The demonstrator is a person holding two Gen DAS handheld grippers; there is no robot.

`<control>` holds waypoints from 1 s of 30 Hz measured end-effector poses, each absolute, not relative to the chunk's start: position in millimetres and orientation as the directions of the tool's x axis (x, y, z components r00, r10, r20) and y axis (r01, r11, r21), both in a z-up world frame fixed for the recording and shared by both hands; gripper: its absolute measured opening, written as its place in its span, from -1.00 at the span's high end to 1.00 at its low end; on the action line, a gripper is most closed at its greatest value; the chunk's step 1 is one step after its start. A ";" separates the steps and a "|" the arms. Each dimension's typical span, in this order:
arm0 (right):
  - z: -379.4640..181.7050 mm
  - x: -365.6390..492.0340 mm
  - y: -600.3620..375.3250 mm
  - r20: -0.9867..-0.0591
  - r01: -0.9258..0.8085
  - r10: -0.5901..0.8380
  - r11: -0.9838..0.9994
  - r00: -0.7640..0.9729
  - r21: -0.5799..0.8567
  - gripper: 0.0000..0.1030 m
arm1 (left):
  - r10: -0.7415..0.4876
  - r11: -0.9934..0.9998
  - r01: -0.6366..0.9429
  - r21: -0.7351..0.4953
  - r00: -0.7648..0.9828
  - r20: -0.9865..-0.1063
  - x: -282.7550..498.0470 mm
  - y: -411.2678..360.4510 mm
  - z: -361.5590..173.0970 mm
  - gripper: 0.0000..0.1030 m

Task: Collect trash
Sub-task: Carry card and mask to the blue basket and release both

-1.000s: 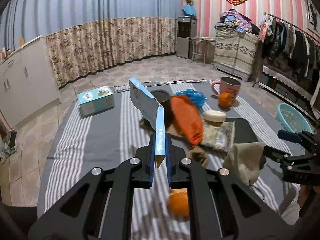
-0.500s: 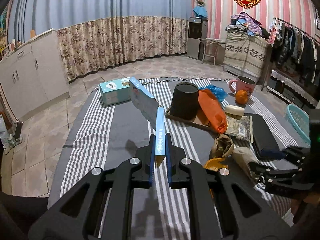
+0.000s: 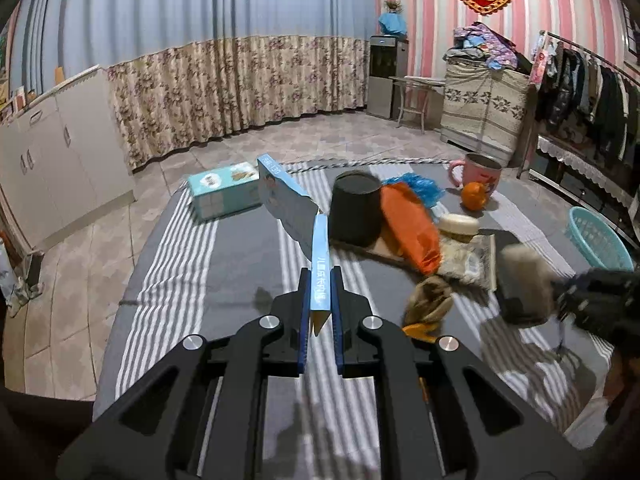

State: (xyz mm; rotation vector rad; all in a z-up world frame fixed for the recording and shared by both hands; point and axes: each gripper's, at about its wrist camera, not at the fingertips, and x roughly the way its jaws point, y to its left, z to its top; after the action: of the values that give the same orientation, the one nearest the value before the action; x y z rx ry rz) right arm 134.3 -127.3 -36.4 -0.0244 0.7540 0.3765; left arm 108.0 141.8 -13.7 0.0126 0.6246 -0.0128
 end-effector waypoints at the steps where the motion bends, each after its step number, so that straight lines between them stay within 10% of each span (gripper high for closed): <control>1: -26.7 133.1 -142.0 -0.658 -0.323 0.305 0.941 0.688 0.098 0.76 | -0.017 1.000 0.026 0.006 0.813 -0.582 109.0 136.8 -11.5 0.84; 16: 16.6 127.8 -394.9 -0.551 0.164 -0.116 0.986 0.827 0.039 0.76 | -0.270 0.946 0.323 0.008 0.804 -0.531 154.5 -55.0 15.7 0.84; 30: -19.2 151.5 -509.1 -0.594 0.340 -0.178 0.925 0.784 0.171 0.76 | -0.548 0.774 0.631 -0.042 0.636 -0.544 181.9 -284.4 -9.6 0.84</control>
State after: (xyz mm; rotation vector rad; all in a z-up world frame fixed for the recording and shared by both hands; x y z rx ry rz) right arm 151.5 -509.1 -19.2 0.2777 0.6084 -0.2836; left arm 181.9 -284.4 -9.6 0.1572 0.5668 -0.6766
